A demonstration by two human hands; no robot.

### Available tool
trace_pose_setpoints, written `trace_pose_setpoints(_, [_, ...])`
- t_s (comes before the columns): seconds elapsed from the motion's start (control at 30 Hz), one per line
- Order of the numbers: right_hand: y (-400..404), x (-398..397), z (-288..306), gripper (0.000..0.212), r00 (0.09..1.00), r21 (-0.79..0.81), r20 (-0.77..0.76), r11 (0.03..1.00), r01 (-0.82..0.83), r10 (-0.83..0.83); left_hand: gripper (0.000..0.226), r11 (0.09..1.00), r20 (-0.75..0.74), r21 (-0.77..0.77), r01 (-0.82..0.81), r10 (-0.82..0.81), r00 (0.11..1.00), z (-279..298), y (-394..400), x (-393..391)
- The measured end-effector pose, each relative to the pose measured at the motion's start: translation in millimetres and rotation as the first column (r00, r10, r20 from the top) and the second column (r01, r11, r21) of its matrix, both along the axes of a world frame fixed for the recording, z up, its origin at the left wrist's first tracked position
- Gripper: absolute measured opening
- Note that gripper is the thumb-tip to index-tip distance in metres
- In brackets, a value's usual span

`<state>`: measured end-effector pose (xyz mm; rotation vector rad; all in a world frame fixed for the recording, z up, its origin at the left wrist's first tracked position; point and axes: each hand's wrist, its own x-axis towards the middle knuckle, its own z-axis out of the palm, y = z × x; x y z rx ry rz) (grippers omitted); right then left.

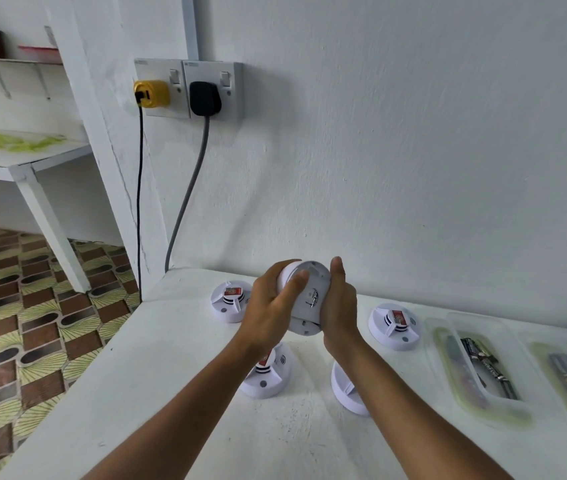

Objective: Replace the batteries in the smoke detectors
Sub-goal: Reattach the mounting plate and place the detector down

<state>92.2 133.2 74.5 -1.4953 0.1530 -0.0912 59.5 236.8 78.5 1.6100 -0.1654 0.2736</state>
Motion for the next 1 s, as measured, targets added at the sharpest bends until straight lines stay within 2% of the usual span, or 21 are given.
trace_pose_setpoints(0.07, [-5,3,0,0.065,0.995,-0.021,-0.021,0.995,-0.094,0.093,0.034,1.0,-0.018,-0.023,0.005,-0.005,1.0,1,6,1])
trace_pose_setpoints(0.17, [-24,8,-1,0.068,0.925,0.133,-0.031,0.918,-0.373,0.38,0.039,0.99,-0.047,-0.132,0.044,-0.05,0.998,6,19,6])
trace_pose_setpoints(0.27, [-39,10,-1,0.055,0.859,0.179,0.017,0.844,-0.506,0.512,0.041,0.971,-0.107,-0.23,0.067,-0.094,0.99,11,28,9])
trace_pose_setpoints(0.47, [-34,4,1,0.034,0.907,-0.056,0.106,0.913,-0.404,0.408,0.03,0.94,-0.138,-0.33,0.088,-0.14,0.98,11,26,9])
trace_pose_setpoints(0.53, [-36,2,2,0.032,0.896,-0.038,0.068,0.898,-0.438,0.439,0.029,0.93,-0.142,-0.359,0.08,-0.139,0.98,12,27,9])
trace_pose_setpoints(0.63, [-44,-2,6,0.026,0.809,0.059,0.014,0.807,-0.587,0.588,0.029,0.92,-0.149,-0.383,0.083,-0.15,0.977,13,32,10])
trace_pose_setpoints(0.73, [-44,-5,7,0.044,0.787,0.108,-0.002,0.782,-0.614,0.617,0.038,0.927,-0.169,-0.363,0.094,-0.165,0.972,15,32,11])
trace_pose_setpoints(0.8, [-42,-5,5,0.045,0.8,0.151,-0.023,0.793,-0.59,0.6,0.043,0.91,-0.187,-0.399,0.111,-0.199,0.962,15,32,12])
trace_pose_setpoints(0.87, [-38,-6,4,0.044,0.795,0.225,-0.042,0.781,-0.583,0.605,0.049,0.838,-0.214,-0.527,0.137,-0.287,0.934,13,33,12])
trace_pose_setpoints(0.93, [-36,-8,3,0.041,0.781,0.324,-0.042,0.748,-0.579,0.623,0.054,0.723,-0.195,-0.669,0.171,-0.393,0.899,11,34,13])
trace_pose_setpoints(0.97, [-35,-9,2,0.037,0.778,0.326,-0.051,0.746,-0.58,0.627,0.055,0.688,-0.196,-0.709,0.153,-0.401,0.895,8,33,14])
trace_pose_setpoints(1.0, [-33,-10,3,0.031,0.791,0.249,-0.072,0.779,-0.575,0.607,0.054,0.675,-0.205,-0.727,0.125,-0.387,0.899,5,32,15])
